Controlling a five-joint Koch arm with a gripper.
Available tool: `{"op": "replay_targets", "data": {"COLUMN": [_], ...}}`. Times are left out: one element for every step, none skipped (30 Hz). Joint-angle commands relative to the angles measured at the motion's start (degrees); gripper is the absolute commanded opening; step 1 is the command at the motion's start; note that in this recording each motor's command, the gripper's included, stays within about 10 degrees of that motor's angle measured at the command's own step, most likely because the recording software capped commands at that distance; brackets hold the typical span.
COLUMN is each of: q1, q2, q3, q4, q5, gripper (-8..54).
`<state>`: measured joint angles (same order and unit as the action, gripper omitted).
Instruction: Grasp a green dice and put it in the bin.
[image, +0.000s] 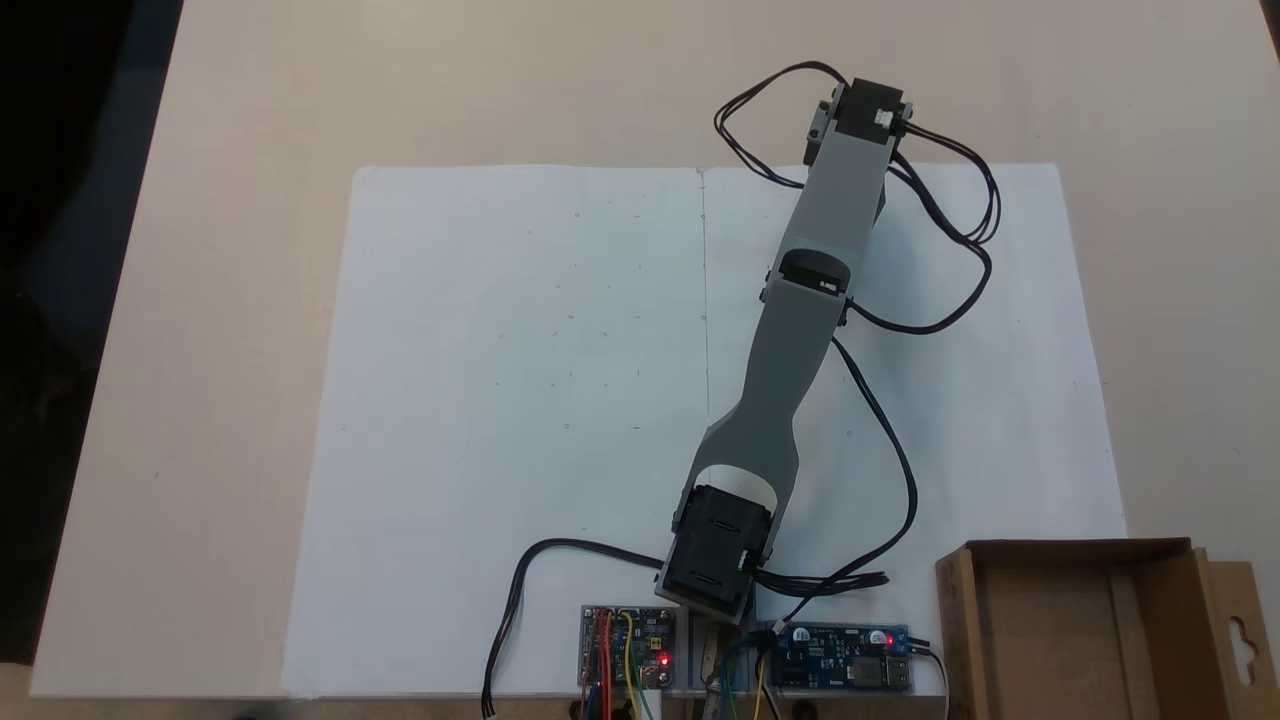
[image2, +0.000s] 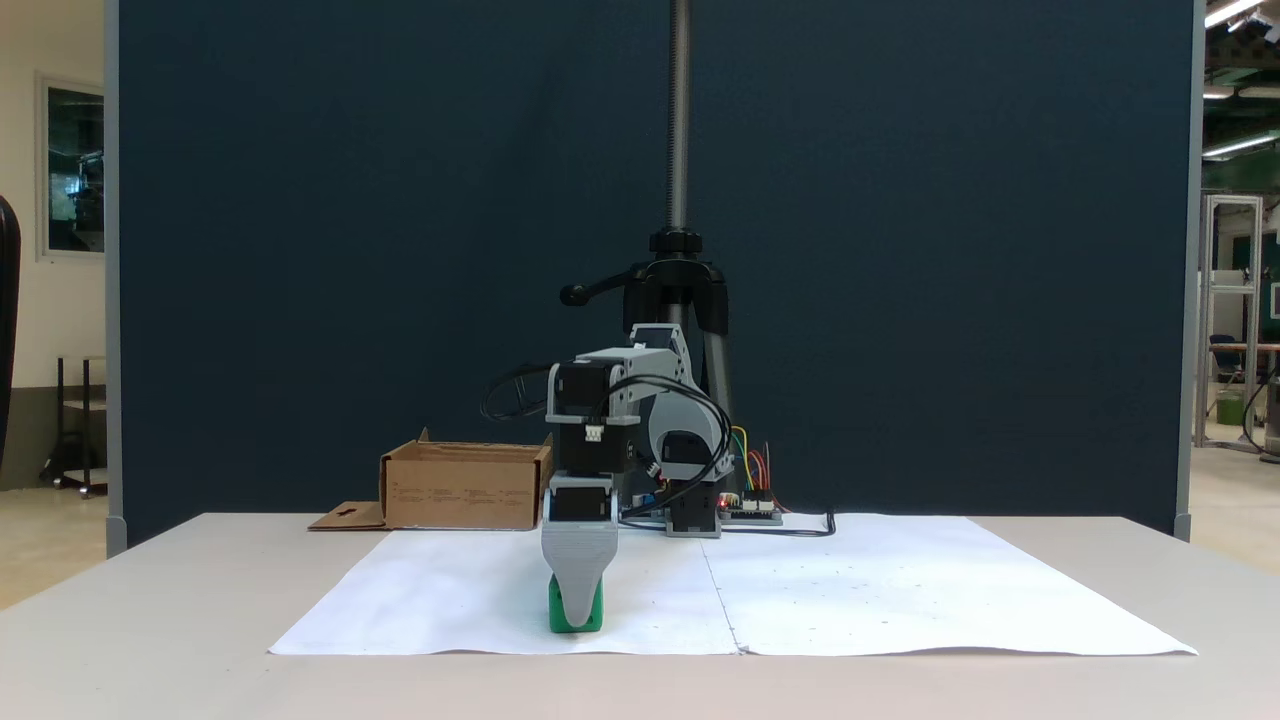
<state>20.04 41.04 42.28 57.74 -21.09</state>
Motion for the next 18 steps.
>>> {"op": "replay_targets", "data": {"q1": [0.79,0.79,0.79,0.79,0.79,0.79,0.79,0.79,0.88,0.88,0.88,0.88,0.88,0.97,0.97,0.97,0.97,1.05], "q2": [1.32,1.32,1.23,1.14,1.05,0.97,0.79,0.62,0.62,0.53,0.53,0.44,0.44,0.44,0.44,0.35,0.35,0.35], "q3": [-2.99,-2.99,-2.99,-2.99,-2.99,-2.99,-2.99,-2.99,-2.99,-2.99,-2.99,-2.99,-2.99,-2.99,-2.99,-2.99,-2.99,-2.99], "q4": [-2.81,-2.99,-3.08,-3.34,-3.43,-3.6,-3.78,-3.87,-3.87,-3.96,-3.96,-3.96,-3.96,-3.96,-3.96,-3.78,-3.78,-3.87], "q5": [-5.36,-5.36,-5.36,-5.36,-5.45,-5.36,-5.45,-5.45,-5.45,-5.45,-5.45,-5.45,-5.45,-5.45,-5.45,-5.45,-5.45,-5.45], "gripper": [38.9,38.9,38.9,38.9,38.9,38.9,38.9,38.9,38.9,38.9,38.9,38.9,38.9,38.9,38.8,37.6,34.6,33.3]}}
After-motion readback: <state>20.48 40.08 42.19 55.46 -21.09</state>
